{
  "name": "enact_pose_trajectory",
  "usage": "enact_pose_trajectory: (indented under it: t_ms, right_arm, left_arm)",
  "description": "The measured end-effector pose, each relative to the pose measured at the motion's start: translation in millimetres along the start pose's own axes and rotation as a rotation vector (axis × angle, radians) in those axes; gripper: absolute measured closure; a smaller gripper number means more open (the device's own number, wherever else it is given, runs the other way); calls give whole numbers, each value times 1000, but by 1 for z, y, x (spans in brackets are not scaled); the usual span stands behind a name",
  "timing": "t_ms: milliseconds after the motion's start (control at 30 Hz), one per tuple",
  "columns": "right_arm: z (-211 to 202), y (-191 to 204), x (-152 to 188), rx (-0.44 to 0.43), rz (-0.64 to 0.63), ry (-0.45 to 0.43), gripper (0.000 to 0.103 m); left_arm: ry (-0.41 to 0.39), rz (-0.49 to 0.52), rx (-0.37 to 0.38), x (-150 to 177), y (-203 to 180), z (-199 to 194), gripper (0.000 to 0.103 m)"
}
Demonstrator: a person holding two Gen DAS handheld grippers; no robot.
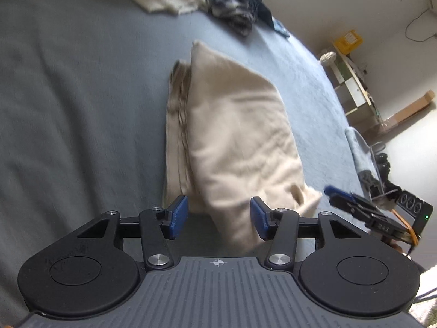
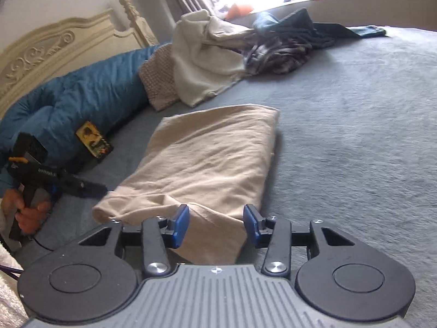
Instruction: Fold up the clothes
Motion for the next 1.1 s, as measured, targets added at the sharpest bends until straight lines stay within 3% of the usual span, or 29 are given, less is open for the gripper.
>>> enact_pose_trajectory:
  t_ms: [133,200,267,300,467,667,733,900,967,1100]
  right_arm:
    - [10,2,-4,-11,-7,-33,59]
    - [18,0,-6,-21,7,-34,66]
    - [27,-2,-3,-24,14,-9,81]
    - [29,-2,2,-23,11,9,84]
    - [21,-4,26,-45,16,-2,84]
    - [21,-11,54,-74,52,91,84]
    - [14,-18,53,-75,82,71,83]
    - [4,-60,36,-50,257,-1,79]
    - [4,-73,30,-54,317,-16,68]
    - [15,-90,20,-105,398,-49,64]
  left_arm:
    - [31,-78,-4,6,3,13,51]
    - [25,-107,-12,6,4,18,53]
    - [15,-110,-17,5,2,20,68]
    - [12,-101,-26,5,1,20,69]
    - [29,-81,-83,3,1,23,74]
    - [56,-37,-141,1,-3,26,73]
    - [75,-18,-158,0,-5,25,69]
    - [135,92,-251,-16,-19,-1,59]
    - [118,167,-296,-31,-31,-13,53]
    - [66,343,-298,-72,-68,5,47]
Point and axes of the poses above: each gripper's, at about its wrist camera, not at the fingertips, and z roughly the way its jaws point, y to its left, x to its underside, the point moved 4 cm from there along z, roughly the way its jaws point, and after that the axes turned 6 degrees about z, right-handed, at the moved point
